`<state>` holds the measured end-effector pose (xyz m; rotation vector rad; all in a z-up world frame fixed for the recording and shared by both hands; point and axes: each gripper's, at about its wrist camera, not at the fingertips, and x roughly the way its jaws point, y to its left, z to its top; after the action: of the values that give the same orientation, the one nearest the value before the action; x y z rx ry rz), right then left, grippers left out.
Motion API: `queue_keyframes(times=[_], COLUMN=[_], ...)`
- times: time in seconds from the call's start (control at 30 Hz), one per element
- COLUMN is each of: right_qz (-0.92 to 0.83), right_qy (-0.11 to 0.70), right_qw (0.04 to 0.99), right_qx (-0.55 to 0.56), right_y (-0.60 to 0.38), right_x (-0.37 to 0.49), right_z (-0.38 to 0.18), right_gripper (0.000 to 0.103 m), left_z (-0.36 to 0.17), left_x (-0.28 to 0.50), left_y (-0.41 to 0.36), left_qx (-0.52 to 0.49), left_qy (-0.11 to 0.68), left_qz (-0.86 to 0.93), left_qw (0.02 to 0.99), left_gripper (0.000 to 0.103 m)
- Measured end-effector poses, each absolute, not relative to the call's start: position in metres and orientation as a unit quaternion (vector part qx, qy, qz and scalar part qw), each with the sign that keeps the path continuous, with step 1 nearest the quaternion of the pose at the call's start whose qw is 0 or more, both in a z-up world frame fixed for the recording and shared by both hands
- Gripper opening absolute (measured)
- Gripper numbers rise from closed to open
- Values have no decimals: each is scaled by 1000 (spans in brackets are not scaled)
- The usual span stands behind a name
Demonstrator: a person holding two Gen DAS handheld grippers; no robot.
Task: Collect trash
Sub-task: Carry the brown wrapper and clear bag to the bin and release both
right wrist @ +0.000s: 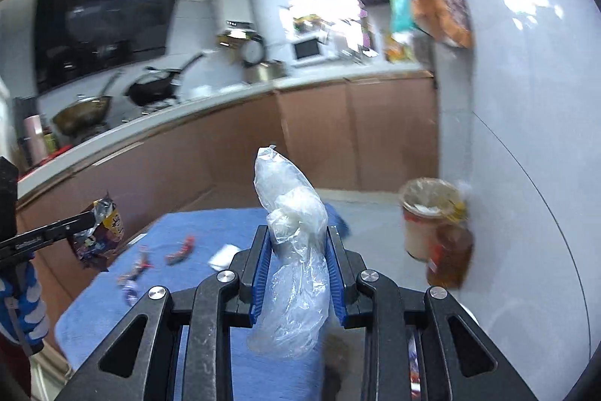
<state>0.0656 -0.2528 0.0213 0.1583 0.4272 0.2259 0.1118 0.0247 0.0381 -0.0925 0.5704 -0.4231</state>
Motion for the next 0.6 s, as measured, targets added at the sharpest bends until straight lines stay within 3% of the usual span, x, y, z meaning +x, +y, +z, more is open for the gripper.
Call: queue_keyframes(times=[0.6], right_qz=[-45], right_qy=[384], right_qw=[907], right_qx=[167], right_y=[-383], right_x=[140], right_z=[-155], right_gripper=[27], left_z=[-112], left_x=[246], left_y=[-262], left_qx=[31], left_qy=[471], left_qz=[-382], left_qw=[795], left_gripper=[2])
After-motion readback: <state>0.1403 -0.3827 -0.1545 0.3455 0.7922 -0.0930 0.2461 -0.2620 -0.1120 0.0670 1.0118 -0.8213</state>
